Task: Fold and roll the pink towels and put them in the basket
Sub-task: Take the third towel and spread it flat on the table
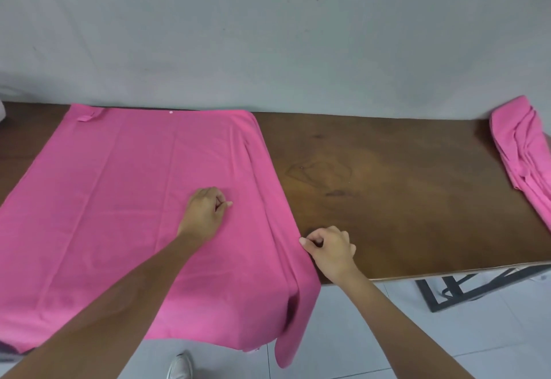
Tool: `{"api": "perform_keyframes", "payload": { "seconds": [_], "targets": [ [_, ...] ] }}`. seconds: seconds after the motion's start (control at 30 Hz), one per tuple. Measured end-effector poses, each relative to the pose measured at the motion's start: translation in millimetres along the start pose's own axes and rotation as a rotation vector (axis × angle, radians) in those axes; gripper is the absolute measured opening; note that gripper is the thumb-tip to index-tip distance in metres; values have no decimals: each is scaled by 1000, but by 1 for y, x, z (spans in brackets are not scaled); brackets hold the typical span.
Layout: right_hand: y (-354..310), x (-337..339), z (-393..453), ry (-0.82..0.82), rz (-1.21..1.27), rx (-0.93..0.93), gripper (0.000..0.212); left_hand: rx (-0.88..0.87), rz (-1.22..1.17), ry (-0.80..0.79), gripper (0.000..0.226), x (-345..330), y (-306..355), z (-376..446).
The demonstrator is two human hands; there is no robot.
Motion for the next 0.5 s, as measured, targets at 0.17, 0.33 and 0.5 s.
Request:
{"api": "perform_keyframes", "payload": {
  "seconds": [0.17, 0.33, 0.5],
  "targets": [
    [-7, -7, 14, 81, 41, -64, 22, -20, 37, 11, 23, 0, 4, -1],
    [-30, -20, 18, 14, -2, -44, 23, -49, 119, 26, 12, -3, 3, 0],
    [-33, -8, 24, 27, 98, -59, 41, -76, 314, -27, 49, -10, -1, 1]
  ]
}}
Point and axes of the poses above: each hand's wrist, its own z-axis towards the middle knuckle, its own x-axis out of the back of the hand, y = z × x, the point moved 7 cm from there along z, towards the middle knuckle, and after that the axes turned 2 degrees about z, right-handed, at the moved point
